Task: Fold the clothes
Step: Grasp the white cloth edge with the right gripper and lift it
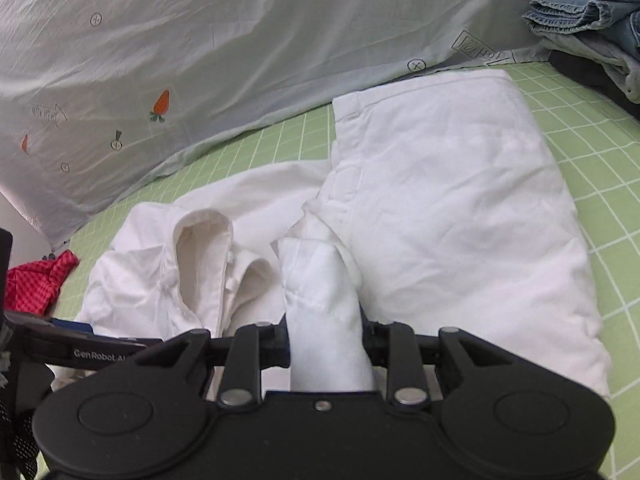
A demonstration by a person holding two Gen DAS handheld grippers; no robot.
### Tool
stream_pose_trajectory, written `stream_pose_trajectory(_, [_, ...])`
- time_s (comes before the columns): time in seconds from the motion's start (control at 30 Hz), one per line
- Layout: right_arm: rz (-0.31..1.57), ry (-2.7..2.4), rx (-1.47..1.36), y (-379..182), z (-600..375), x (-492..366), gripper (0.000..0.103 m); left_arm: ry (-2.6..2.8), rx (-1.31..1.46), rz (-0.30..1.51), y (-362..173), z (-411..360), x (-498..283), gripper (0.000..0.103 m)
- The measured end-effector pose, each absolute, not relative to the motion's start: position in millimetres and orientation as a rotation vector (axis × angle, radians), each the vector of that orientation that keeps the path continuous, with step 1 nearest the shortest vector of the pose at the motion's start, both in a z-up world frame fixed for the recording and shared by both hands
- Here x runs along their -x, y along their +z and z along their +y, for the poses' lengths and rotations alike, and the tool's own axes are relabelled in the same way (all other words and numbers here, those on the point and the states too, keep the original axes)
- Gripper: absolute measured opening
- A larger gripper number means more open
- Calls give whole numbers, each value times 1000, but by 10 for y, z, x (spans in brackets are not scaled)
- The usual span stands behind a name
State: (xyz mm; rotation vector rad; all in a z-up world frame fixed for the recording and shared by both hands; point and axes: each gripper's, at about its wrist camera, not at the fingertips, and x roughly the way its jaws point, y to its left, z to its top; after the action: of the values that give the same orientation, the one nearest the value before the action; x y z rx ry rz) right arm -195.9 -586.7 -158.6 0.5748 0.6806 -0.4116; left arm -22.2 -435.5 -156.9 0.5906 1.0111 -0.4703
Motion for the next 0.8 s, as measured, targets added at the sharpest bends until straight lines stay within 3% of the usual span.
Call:
stream_pose_trajectory(0.17, [646,-305,-470,-1346,-5690,1908,27,-467,-584,1008,-1578,-4361,219,103])
stream_pose_trajectory(0.3, [777,-280,-413,-1586,-5548,1798,30,-466,-587,1009,-1581,-4380,216,103])
stream_pose_trajectory(0.4, [779,-265,-438,-1593,-5569,1833,37,-467,-582,1009,-1581,-4380,214,103])
stream_pose_trajectory(0.67, [735,-279,-564,-1504,-5679,1946,73,-464,-579,1007,-1586,-4380,221,103])
stream_pose_trajectory(0.8, [649,-320,-656,-1386,-5804,2079,79,-463,-579,1007,-1588,-4381,218,103])
